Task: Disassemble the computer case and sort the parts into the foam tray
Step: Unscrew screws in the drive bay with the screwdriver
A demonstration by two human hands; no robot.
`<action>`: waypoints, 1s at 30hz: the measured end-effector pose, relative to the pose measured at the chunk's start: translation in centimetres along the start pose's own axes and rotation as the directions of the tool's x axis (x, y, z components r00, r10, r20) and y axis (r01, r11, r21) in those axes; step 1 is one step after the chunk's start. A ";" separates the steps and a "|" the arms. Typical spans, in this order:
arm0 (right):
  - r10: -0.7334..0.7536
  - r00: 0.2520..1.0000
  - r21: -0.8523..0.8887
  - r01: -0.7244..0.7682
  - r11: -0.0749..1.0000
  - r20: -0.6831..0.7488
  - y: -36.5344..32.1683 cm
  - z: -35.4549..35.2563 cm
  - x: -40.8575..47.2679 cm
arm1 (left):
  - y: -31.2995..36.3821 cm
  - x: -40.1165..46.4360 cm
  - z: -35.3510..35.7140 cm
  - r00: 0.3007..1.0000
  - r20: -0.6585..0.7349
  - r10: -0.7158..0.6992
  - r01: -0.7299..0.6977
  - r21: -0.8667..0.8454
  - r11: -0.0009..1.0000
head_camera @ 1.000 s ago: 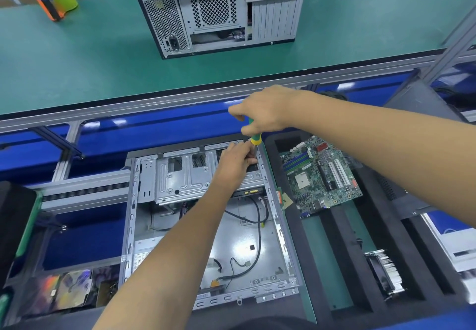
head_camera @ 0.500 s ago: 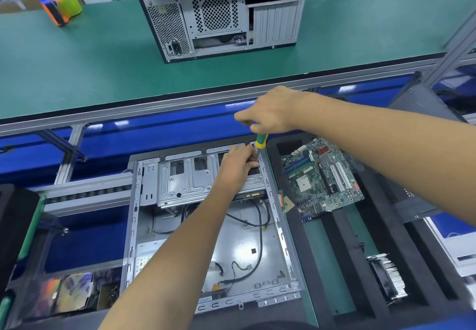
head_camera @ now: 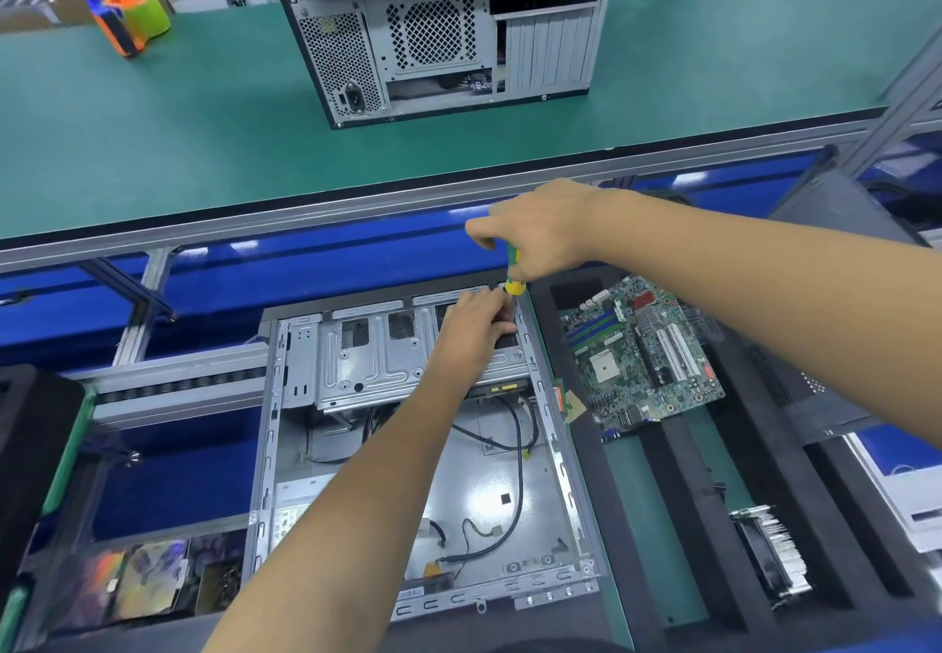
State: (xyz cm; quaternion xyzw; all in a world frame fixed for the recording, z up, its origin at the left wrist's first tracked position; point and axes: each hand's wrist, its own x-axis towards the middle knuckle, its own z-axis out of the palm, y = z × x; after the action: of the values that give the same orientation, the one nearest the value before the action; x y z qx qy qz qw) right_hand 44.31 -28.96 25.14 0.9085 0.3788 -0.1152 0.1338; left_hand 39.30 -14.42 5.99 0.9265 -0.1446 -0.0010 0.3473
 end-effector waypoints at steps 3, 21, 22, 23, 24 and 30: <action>-0.013 0.999 -0.159 0.007 0.987 -0.037 0.0 -0.2 0.3 | 0.2 0.0 -0.1 1.000 -0.001 -0.009 0.009 -0.001 1.000; -0.048 0.999 0.094 0.049 0.994 -0.004 -0.3 -0.6 0.5 | 0.5 -0.4 -0.4 1.000 -0.001 0.013 -0.013 -0.042 0.999; -0.047 0.999 0.101 0.049 0.994 -0.024 -0.3 -0.7 0.5 | 0.4 -0.4 -0.4 1.000 -0.010 0.006 -0.007 -0.078 0.997; -0.044 0.998 0.109 0.049 0.993 -0.044 -0.2 -0.9 0.4 | 0.4 -0.5 -0.3 1.000 -0.018 -0.005 0.003 -0.113 0.994; -0.041 0.997 0.119 0.047 0.992 -0.058 -0.1 -1.1 0.3 | 0.4 -0.6 -0.3 1.000 -0.021 -0.018 0.015 -0.139 0.990; -0.030 0.999 0.133 0.035 0.990 -0.038 -0.1 -1.0 -0.4 | 0.4 -1.2 0.0 0.998 -0.018 -0.059 0.055 -0.149 0.987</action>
State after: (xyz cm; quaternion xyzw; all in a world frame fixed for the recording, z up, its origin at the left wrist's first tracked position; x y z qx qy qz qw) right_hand 44.08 -28.85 26.25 0.9111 0.3872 -0.1261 0.0637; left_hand 38.07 -14.42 6.18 0.9019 -0.1136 -0.0111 0.4165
